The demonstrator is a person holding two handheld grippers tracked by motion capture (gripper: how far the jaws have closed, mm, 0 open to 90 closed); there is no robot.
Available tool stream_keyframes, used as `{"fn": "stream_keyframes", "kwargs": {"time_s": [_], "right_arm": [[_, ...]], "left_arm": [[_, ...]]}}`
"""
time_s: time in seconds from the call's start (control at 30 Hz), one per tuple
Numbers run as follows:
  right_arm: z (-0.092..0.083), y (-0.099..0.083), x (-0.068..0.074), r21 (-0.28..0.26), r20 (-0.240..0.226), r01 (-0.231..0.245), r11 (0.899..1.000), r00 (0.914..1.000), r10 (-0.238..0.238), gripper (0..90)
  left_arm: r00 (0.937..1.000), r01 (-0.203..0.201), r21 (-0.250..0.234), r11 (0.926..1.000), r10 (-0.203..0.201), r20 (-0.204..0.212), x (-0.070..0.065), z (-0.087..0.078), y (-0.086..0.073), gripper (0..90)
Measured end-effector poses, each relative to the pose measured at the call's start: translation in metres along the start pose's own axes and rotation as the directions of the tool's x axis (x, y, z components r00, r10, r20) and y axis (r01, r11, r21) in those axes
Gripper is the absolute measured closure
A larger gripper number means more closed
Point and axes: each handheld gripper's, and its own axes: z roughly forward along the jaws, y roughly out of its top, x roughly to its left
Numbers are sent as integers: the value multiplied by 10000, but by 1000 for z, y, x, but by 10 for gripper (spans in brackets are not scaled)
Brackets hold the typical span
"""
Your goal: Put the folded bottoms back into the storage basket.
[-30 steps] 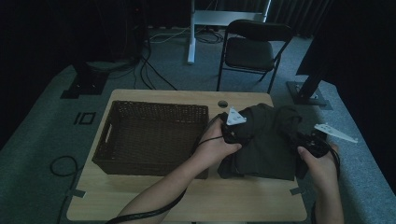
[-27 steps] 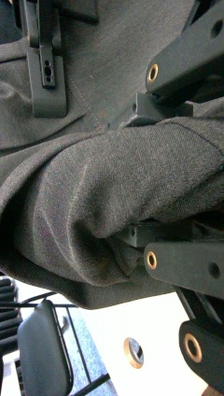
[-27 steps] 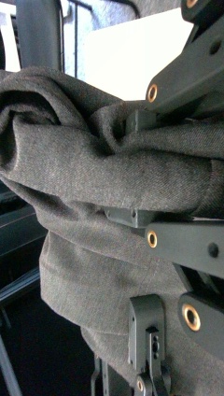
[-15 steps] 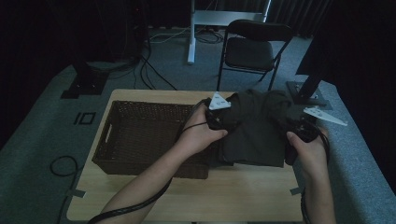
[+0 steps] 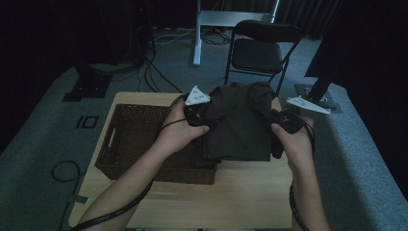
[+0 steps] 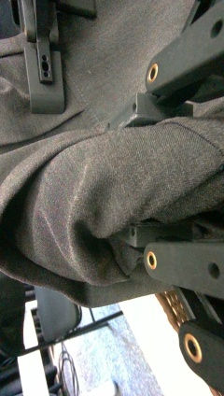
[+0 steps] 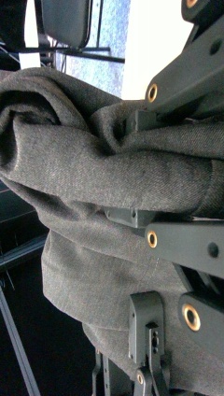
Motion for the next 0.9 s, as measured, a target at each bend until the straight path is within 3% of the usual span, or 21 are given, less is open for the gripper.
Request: {"fn": "stream_keyframes", "kwargs": {"time_s": [0.43, 0.9], "right_arm": [[45, 5, 36, 191, -562, 245, 9995, 9981, -234, 670], [96, -1, 73, 537, -1175, 460, 9975, 9923, -394, 670]], "left_arm": [[9987, 279, -17, 9996, -279, -426, 41, -37, -11, 567], [9926, 540, 180, 9984, -517, -1098, 79, -74, -31, 568]]}}
